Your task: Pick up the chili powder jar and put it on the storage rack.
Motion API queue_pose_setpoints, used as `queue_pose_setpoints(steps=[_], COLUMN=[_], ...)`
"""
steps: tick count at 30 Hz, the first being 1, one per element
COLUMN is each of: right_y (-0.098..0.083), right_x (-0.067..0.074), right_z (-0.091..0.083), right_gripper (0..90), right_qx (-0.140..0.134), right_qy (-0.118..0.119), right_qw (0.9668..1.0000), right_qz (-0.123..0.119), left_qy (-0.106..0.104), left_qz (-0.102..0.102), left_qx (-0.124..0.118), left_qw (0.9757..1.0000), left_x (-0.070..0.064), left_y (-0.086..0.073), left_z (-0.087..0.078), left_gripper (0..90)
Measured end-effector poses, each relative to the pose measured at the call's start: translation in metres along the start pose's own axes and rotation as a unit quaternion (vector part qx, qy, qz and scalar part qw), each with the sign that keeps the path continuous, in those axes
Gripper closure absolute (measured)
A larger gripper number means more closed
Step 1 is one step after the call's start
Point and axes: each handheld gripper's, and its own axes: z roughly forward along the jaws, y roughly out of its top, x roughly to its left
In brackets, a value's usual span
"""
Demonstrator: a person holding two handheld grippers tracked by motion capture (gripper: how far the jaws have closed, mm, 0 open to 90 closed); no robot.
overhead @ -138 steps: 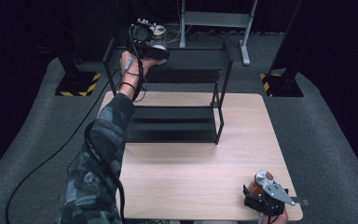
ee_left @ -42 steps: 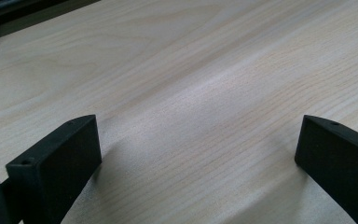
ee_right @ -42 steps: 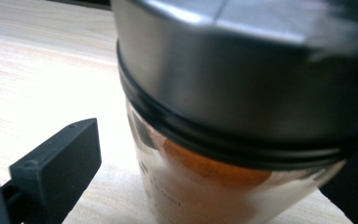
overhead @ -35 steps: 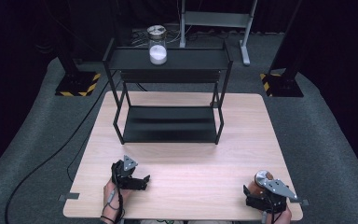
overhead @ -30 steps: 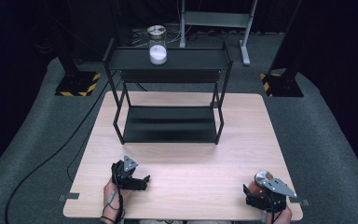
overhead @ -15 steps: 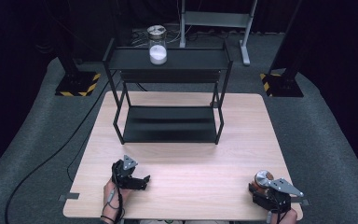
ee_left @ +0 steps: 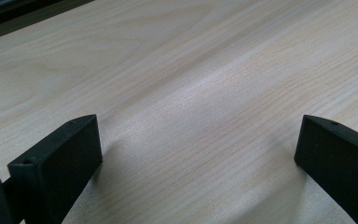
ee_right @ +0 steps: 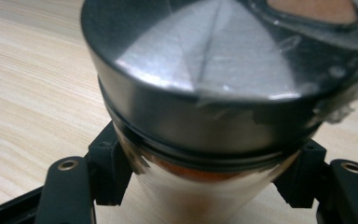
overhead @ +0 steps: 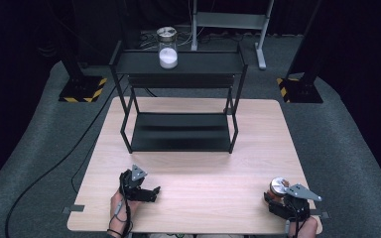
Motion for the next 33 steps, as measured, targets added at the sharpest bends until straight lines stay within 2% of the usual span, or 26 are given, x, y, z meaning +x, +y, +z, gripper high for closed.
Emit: queue_pose_setpoints(steps=[6,12,24,33], right_y=[0.021,0.035,0.078,0.095], right_x=[0.0,0.0,0.001,0.001], right_z=[-0.001,-0.005,0.009,0.021], right_gripper=[31.0,31.0,31.0,31.0], right_qx=[0.016,0.017,0.047,0.067], right_qy=[0.007,0.014,0.037,0.048], right_qw=[0.9996,0.9993,0.9962,0.9938], right_qz=[-0.02,-0.03,-0.064,-0.074], left_qy=[-0.001,-0.001,0.001,0.002], left_qz=[-0.001,0.002,0.004,0.006], left_qx=[0.0,-0.001,-0.001,-0.002], left_qw=[1.0,1.0,1.0,1.0], left_x=[0.0,0.0,-0.001,-0.002], left_y=[0.0,0.0,-0.001,-0.001], left_z=[0.0,0.0,0.0,-0.001], left_gripper=[0.0,0.0,0.0,0.0])
